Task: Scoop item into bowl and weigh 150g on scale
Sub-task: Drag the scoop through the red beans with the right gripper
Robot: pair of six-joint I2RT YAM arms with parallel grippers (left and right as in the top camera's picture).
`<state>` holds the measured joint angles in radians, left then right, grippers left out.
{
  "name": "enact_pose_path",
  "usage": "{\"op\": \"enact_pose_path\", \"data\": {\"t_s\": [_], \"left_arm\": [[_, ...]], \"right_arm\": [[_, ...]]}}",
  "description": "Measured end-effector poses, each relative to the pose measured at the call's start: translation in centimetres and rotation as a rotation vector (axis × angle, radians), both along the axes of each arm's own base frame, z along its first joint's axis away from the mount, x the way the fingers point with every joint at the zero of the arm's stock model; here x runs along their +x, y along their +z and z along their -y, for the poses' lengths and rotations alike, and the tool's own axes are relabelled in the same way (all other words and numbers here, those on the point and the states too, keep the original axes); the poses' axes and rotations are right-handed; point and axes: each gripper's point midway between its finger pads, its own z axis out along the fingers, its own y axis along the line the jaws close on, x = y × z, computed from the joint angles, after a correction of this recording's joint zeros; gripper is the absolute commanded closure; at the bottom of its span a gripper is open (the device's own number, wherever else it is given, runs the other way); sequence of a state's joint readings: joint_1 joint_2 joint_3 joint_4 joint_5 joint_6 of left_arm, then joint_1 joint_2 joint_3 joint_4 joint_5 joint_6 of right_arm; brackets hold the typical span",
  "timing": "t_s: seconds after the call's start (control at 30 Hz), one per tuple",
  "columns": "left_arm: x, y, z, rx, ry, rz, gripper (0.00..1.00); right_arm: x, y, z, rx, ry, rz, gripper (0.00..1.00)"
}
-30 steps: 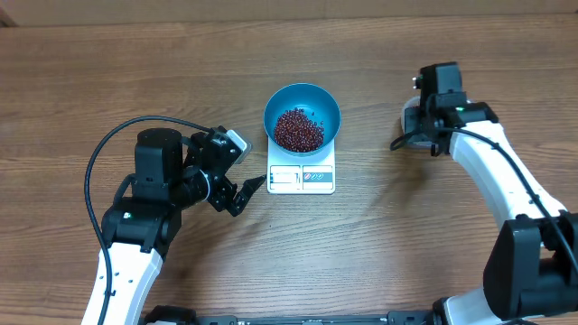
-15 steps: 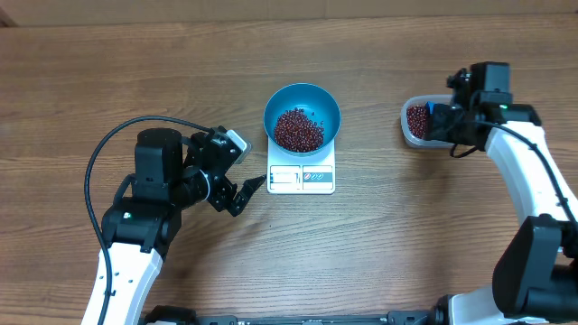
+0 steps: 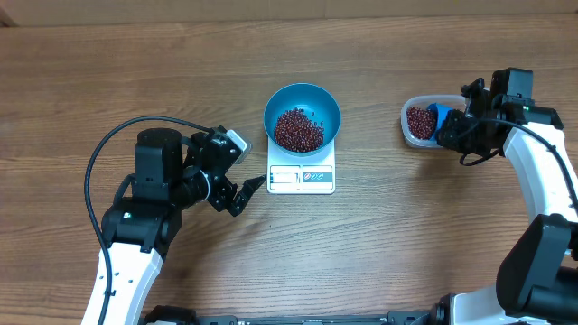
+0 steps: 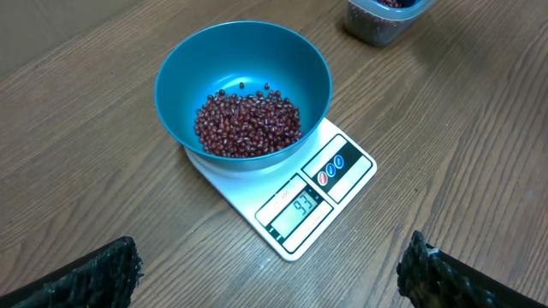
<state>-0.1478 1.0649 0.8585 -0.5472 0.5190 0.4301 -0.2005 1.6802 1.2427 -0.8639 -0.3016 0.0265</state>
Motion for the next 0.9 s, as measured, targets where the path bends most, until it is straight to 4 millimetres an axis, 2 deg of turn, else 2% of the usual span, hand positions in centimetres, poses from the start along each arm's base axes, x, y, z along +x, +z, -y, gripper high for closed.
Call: {"op": "enact_pose_path", "data": {"t_s": [0.53,0.9], "left_arm": [[0.0,0.0,0.0,0.0,0.0,0.0,0.0],[0.0,0.0,0.0,0.0,0.0,0.0,0.0]], "right_arm": [[0.25,0.36,-0.84,0.067,-0.028,0.004,0.96],[0.26,0.56,-0.22,0.105,-0.071,0.004,0.96]]}}
